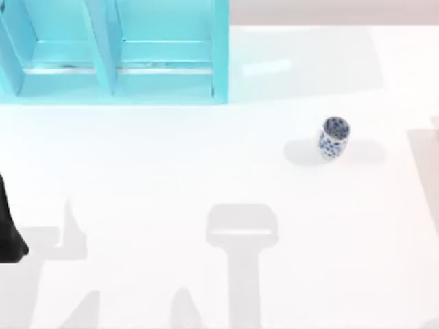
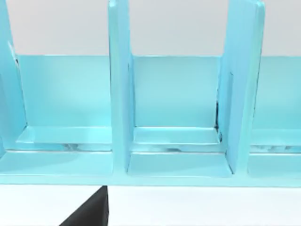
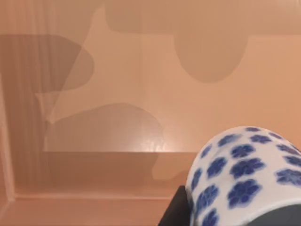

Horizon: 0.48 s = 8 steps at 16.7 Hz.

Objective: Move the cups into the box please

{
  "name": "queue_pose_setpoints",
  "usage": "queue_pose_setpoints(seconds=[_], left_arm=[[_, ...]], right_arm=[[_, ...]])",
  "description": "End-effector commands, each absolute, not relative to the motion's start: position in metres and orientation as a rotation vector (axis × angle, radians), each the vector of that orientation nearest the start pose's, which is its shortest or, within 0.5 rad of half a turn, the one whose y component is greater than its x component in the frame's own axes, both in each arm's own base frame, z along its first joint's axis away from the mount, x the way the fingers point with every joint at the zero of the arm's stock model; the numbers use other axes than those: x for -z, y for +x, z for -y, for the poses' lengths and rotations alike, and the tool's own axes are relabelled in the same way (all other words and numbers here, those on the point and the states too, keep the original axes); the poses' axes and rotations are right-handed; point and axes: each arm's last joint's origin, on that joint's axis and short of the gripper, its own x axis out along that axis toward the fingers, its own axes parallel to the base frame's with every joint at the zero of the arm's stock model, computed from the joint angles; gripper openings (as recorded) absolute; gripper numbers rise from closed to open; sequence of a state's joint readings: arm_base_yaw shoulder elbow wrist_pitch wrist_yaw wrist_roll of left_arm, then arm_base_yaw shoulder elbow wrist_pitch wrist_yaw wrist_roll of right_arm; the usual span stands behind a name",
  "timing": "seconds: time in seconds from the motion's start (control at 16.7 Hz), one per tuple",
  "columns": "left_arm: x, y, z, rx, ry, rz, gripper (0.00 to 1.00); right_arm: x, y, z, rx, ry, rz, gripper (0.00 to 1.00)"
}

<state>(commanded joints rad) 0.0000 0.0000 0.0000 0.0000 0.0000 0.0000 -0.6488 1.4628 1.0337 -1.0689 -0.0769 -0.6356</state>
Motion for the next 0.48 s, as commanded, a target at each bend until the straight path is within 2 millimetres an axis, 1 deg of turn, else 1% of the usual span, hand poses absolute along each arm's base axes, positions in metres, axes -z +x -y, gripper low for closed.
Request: queue_pose_setpoints(seconds=[0.42, 0.48], left_arm=[[-0.16, 0.1057, 0.0012, 0.0, 0.0, 0.0, 1.0], [-0.16, 0.1057, 0.0012, 0.0, 0.0, 0.0, 1.0]], right_arm=[[-0.2163, 0.2035, 0.1494, -0.005, 0.022, -1.466, 0.98], [-0.2163, 0.2035, 0.1494, -0.005, 0.022, -1.466, 1.0]])
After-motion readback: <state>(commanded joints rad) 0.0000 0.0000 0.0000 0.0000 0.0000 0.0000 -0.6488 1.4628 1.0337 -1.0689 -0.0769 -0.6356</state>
